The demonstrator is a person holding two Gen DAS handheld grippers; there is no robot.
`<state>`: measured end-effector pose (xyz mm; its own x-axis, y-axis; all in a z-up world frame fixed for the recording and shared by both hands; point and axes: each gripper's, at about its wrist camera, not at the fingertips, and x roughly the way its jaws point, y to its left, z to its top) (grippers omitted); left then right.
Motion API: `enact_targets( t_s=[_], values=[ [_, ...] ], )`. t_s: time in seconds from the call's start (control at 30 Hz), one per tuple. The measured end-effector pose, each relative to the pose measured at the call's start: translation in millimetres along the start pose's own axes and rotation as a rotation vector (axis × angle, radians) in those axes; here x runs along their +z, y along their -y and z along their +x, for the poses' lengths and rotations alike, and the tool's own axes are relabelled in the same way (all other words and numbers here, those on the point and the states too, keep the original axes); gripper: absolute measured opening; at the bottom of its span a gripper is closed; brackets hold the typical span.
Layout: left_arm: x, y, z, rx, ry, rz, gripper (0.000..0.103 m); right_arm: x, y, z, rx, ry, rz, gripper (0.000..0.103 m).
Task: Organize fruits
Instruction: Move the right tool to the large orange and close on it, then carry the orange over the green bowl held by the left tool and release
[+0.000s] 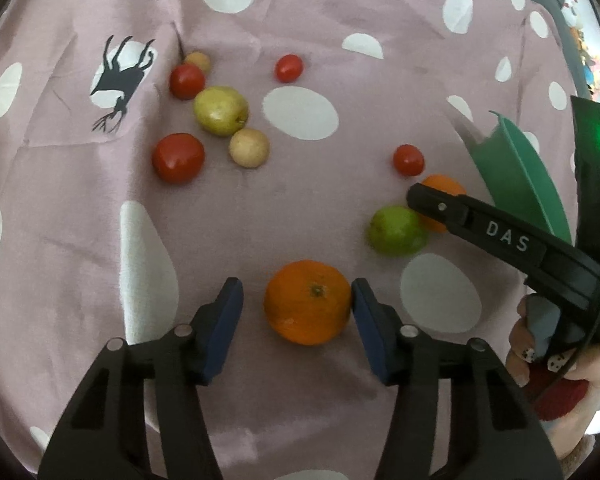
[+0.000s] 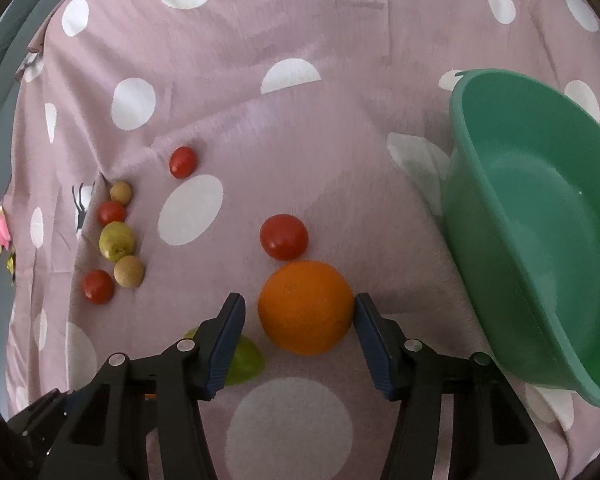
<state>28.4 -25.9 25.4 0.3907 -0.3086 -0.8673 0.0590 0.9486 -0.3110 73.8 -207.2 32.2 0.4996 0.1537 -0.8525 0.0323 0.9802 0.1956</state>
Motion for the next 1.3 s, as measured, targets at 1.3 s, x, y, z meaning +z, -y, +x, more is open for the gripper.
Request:
enact_targets(
  t_s=[1.3],
  values=[
    [33.1,56.4,-58.0,0.037,0.23,0.12,0.042,7.9,28.6,-75.5,0.057,0.245,0.029,0.047]
  ],
)
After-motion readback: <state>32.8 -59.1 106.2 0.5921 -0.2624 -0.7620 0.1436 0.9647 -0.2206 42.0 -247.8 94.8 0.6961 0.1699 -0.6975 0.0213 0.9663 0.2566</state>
